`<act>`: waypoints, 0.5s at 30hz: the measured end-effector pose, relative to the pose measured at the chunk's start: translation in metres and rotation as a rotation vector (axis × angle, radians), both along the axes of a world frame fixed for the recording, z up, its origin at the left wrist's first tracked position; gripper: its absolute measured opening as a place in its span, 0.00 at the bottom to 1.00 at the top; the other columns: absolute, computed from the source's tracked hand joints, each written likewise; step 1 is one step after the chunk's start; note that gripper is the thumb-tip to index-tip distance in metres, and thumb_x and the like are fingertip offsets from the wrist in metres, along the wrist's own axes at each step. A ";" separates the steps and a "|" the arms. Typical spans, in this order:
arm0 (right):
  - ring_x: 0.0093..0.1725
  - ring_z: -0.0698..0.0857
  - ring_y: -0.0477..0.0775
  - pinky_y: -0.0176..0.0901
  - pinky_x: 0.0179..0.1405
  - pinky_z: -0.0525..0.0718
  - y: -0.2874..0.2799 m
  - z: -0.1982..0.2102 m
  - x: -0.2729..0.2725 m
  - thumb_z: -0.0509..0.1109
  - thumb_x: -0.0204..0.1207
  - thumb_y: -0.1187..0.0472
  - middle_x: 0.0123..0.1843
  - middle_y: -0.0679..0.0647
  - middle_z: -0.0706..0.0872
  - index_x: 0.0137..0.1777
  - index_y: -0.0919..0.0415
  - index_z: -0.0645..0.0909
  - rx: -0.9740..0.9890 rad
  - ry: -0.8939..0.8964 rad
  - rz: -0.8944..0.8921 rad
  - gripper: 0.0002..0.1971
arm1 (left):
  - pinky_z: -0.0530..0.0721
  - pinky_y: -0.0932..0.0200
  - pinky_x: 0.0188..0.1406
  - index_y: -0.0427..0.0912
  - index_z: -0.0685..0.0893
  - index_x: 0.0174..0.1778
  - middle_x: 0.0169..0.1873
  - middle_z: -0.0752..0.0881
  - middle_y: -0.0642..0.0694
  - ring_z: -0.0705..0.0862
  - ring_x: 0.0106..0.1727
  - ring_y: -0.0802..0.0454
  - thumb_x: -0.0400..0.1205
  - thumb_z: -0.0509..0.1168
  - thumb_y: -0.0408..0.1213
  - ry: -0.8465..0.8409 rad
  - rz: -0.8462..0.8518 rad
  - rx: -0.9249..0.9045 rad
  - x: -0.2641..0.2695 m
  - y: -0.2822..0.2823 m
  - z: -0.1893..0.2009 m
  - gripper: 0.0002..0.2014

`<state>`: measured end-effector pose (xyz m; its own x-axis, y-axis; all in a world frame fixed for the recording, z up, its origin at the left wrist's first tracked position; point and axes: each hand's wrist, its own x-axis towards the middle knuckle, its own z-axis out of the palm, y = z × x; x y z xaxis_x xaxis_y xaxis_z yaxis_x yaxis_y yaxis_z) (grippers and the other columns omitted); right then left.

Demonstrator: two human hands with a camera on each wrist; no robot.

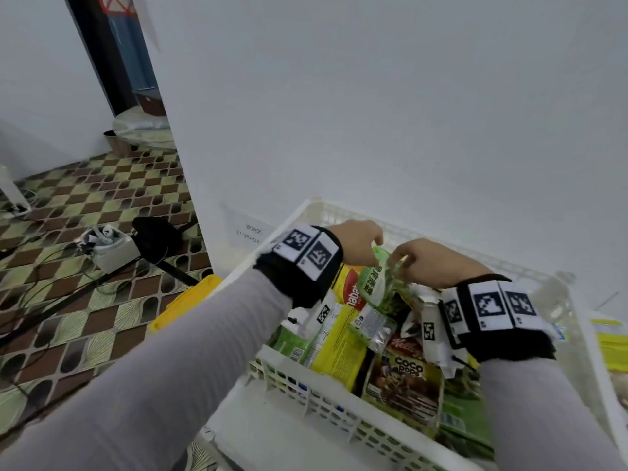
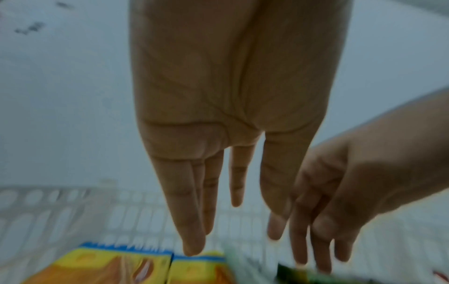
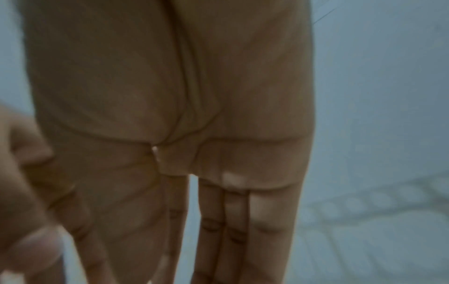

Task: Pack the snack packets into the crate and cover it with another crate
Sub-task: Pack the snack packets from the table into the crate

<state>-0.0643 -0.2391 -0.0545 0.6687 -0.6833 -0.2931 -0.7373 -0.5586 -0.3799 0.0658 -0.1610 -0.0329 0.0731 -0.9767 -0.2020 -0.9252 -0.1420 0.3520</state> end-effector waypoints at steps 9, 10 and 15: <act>0.44 0.82 0.46 0.36 0.36 0.74 -0.004 -0.029 -0.008 0.79 0.66 0.51 0.44 0.43 0.82 0.45 0.46 0.76 0.058 0.162 -0.022 0.14 | 0.77 0.52 0.40 0.33 0.65 0.70 0.62 0.78 0.32 0.81 0.60 0.36 0.80 0.68 0.35 0.014 0.087 0.070 -0.016 -0.036 -0.048 0.26; 0.49 0.83 0.51 0.38 0.41 0.75 -0.005 -0.033 -0.007 0.78 0.68 0.52 0.48 0.47 0.83 0.49 0.50 0.78 0.018 0.209 -0.058 0.14 | 0.79 0.49 0.45 0.35 0.66 0.71 0.63 0.77 0.33 0.80 0.60 0.36 0.79 0.66 0.31 0.037 0.097 0.043 -0.016 -0.038 -0.051 0.25; 0.44 0.83 0.59 0.44 0.42 0.79 -0.005 -0.039 -0.012 0.73 0.69 0.57 0.40 0.56 0.84 0.35 0.58 0.76 -0.169 0.273 -0.182 0.09 | 0.80 0.56 0.36 0.46 0.79 0.52 0.70 0.73 0.43 0.81 0.43 0.49 0.75 0.61 0.20 0.242 0.113 -0.098 0.004 -0.037 -0.048 0.17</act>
